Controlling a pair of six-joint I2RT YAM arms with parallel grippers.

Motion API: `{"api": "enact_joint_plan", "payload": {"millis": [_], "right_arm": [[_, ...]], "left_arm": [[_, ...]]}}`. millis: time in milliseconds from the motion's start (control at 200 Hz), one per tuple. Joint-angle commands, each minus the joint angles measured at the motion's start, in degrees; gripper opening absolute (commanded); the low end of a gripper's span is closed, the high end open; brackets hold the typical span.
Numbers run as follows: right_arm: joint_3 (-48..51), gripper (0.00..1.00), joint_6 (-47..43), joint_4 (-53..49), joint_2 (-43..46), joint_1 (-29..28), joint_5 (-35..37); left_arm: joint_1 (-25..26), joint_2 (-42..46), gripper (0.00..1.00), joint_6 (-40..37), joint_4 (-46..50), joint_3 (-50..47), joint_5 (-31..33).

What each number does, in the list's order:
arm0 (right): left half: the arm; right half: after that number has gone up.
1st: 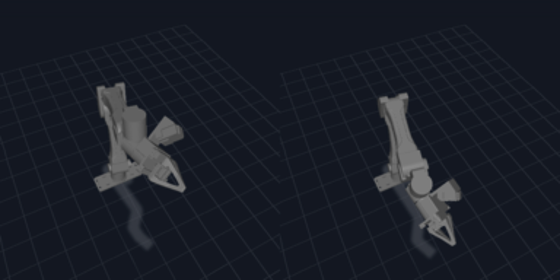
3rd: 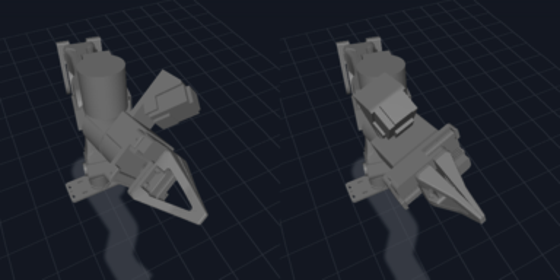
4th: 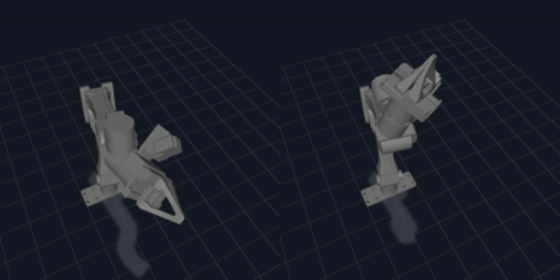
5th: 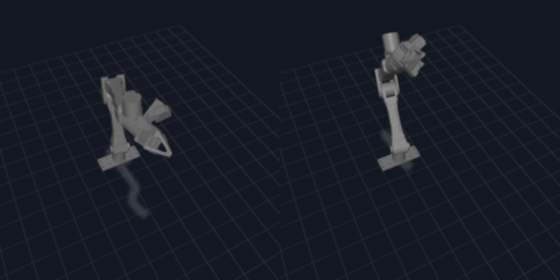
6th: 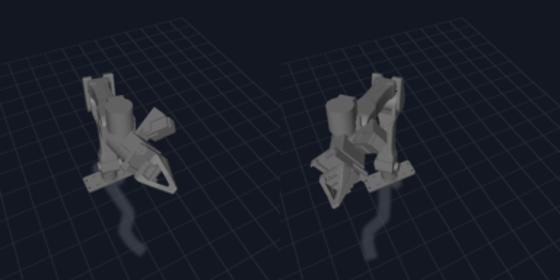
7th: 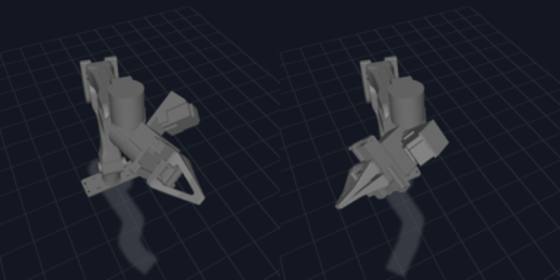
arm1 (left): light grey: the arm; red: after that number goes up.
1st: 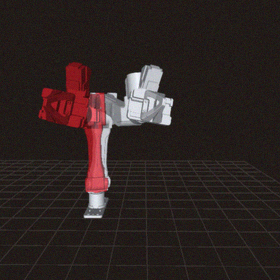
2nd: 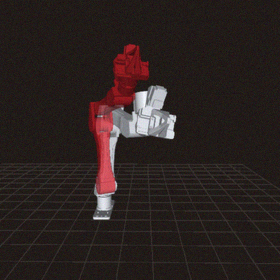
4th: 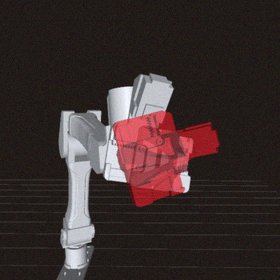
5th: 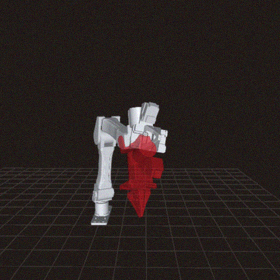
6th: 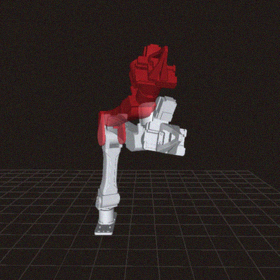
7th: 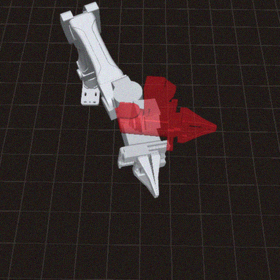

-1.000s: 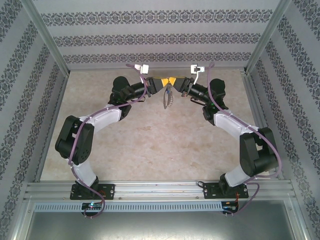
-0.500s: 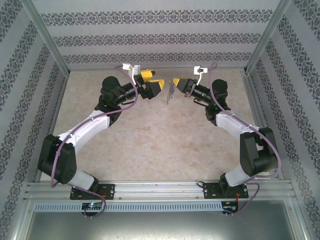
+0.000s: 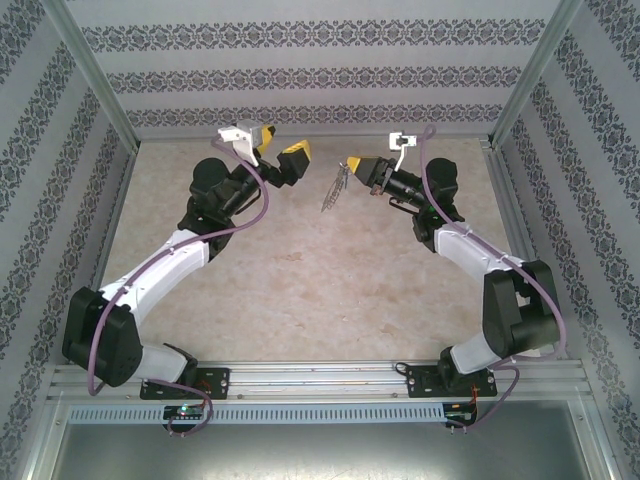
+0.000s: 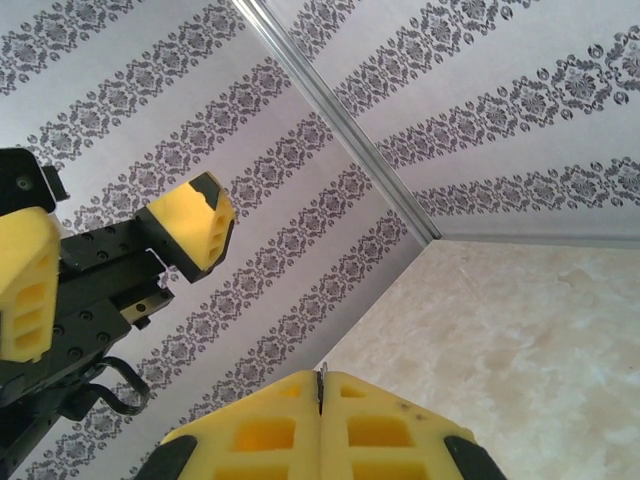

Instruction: Put the keys on the keyring

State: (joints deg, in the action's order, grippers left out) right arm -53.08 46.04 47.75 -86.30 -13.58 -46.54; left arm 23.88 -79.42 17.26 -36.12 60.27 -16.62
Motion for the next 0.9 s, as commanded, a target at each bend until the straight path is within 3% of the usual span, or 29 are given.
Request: {"api": "enact_joint_plan", "payload": {"millis": [0,140,250,375,465,685,894], "right_arm": [[0.0,0.0,-2.5,0.3,2.6,0.6,-0.6],[-0.2,0.0,-3.8,-1.4,3.6,0.6,-0.5],[-0.1,0.0,-4.9,-2.8,4.2,0.6,-0.4],[-0.3,0.0,-5.7,-3.8,4.6,0.8,-0.9],[-1.1,0.0,-6.6,-4.8,4.4,1.0,-2.4],[-2.9,0.0,-7.2,-6.3,3.3,2.1,-7.4],[-2.2,0.0,-6.7,-5.5,2.1,2.3,-7.3]], "left_arm": [[-0.5,-0.5,1.0,-3.7,1.1,4.1,-0.2],[-0.6,-3.6,1.0,-10.1,2.9,8.9,-9.6],[-0.5,-6.1,1.0,-12.7,10.6,15.4,-12.4],[-0.7,-8.3,1.0,-14.0,1.4,14.4,-13.0],[-0.6,-9.7,1.0,-14.7,2.3,16.5,-13.6],[-1.7,-11.9,0.98,-9.1,4.6,18.0,-13.4],[-3.5,-13.5,0.86,-2.0,14.1,20.4,-21.2]]}}
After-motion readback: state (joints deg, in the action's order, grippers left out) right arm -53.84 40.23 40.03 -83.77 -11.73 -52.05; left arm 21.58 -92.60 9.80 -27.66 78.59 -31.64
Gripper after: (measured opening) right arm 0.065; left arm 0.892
